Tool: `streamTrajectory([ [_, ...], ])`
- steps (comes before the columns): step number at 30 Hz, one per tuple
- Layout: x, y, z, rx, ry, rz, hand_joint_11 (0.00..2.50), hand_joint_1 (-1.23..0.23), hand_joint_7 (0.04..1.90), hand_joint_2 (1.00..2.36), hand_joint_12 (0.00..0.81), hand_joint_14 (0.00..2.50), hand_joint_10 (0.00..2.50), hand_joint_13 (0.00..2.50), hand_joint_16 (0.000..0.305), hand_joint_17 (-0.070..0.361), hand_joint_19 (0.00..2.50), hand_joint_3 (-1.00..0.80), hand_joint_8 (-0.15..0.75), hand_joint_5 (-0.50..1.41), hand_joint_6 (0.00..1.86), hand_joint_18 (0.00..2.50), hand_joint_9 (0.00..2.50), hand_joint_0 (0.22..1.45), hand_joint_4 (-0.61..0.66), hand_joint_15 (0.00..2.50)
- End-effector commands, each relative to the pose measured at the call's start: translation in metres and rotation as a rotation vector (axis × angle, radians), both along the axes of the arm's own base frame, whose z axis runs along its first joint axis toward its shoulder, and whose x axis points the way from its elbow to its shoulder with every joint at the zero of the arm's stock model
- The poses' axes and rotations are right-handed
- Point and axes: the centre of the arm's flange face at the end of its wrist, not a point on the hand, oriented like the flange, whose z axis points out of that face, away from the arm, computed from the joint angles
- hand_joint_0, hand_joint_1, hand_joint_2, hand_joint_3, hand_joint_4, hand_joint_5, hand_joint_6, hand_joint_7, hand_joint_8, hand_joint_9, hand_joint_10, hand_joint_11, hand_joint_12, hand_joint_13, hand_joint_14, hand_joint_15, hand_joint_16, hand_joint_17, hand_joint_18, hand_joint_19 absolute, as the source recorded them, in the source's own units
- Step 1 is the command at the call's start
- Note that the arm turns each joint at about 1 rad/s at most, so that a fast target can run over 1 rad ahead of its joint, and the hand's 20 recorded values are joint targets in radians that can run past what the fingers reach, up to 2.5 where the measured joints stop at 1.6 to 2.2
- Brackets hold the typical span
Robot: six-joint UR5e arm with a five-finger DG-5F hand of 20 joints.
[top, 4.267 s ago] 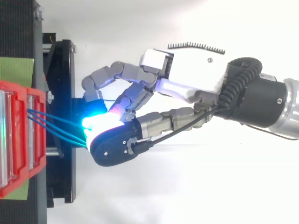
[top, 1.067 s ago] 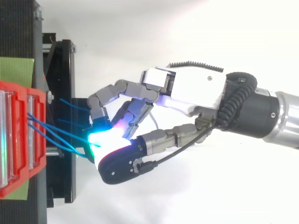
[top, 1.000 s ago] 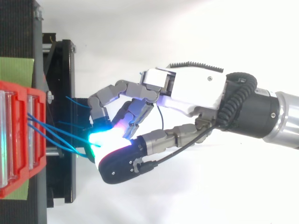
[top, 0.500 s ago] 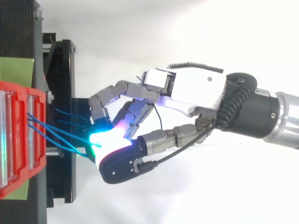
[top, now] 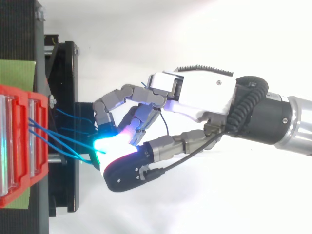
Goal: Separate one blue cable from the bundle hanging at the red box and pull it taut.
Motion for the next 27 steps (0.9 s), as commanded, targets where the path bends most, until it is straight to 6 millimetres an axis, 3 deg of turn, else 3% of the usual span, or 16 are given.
streamTrajectory([
  [1, 0.0002, -0.0005, 0.0004, 0.0, -0.001, -0.001, 1.25, -0.71, 1.53, 1.03, 0.317, 0.03, 0.03, 1.13, 0.043, 0.096, 0.6, -0.02, 0.239, -0.16, 0.88, 0.66, 1.13, 0.59, -0.01, 1.25],
  [27, -0.0002, 0.0006, -0.0003, 0.0, 0.001, 0.001, 1.25, -0.71, 1.52, 1.03, 0.317, 0.03, 0.02, 1.13, 0.043, 0.096, 0.6, -0.02, 0.235, -0.16, 0.88, 0.65, 1.12, 0.59, -0.01, 1.25],
])
